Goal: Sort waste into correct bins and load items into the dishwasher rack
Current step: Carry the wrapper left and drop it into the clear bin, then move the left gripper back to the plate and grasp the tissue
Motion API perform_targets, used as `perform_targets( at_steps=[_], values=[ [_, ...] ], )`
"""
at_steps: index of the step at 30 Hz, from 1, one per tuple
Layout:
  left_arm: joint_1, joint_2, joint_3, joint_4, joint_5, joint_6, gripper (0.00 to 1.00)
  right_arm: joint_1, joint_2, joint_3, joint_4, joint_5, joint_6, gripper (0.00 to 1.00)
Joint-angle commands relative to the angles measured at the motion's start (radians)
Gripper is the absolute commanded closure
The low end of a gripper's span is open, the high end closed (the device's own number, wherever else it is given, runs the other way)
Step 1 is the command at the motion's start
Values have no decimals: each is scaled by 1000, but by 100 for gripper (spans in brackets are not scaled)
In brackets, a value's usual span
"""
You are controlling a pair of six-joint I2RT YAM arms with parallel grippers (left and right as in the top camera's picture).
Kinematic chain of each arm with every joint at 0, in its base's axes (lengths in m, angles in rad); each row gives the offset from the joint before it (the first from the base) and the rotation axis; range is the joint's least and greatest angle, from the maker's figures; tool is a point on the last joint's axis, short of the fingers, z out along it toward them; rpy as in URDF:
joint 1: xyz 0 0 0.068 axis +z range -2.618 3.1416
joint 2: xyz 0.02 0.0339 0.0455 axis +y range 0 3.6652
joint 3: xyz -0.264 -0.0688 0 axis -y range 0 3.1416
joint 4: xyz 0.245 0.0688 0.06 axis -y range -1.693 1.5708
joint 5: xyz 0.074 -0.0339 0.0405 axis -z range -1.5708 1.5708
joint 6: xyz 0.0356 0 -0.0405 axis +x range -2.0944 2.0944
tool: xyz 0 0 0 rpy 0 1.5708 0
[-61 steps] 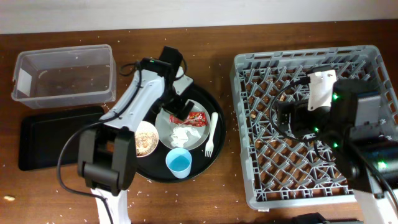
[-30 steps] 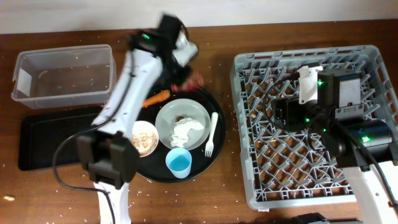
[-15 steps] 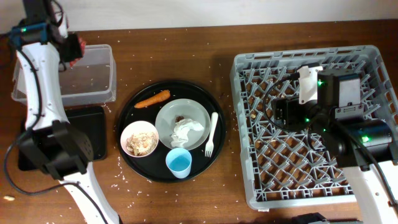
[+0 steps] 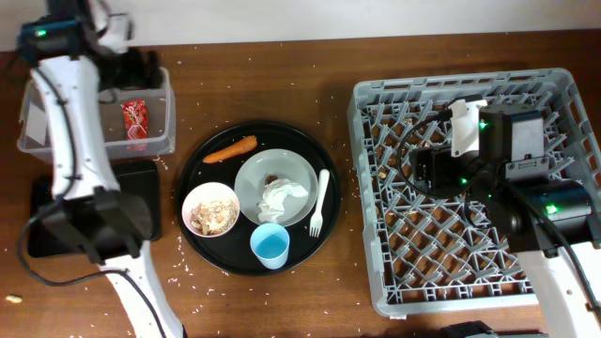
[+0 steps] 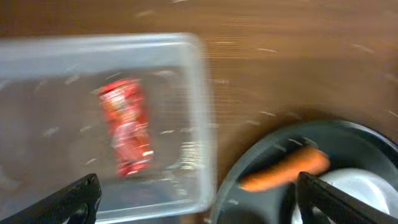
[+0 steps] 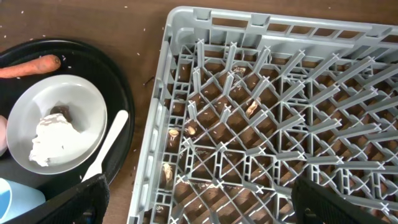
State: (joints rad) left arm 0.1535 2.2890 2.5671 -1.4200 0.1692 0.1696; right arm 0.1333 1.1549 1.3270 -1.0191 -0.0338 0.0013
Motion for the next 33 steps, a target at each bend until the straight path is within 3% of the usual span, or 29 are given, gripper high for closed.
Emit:
perform_targets(
  at_steps=[1,4,9,13,17,26,33],
  values=[
    [-156,-38,20,-73,71,272,1,-4,0,15,-10,-6,18,7],
    [-268,-38,20,-82,68,340,1,-4,0,15,-28,-9,21,6],
    [-372,-38,20,-136,68,348,1,-4,0,15,-35,-12,52,2],
    [-420,-37,16,-268,71,264,1,-4,0,15,-42,-10,51,1],
    [-478,-33,-70,-268,20,235,1,-4,0,15,-47,-10,51,1],
    [-505,-33,-484,-115,-3,237,2,-4,0,15,-54,-10,51,1],
    [-553,-33,-640,0,6,248,9,-4,0,15,-51,-10,52,1]
  ],
)
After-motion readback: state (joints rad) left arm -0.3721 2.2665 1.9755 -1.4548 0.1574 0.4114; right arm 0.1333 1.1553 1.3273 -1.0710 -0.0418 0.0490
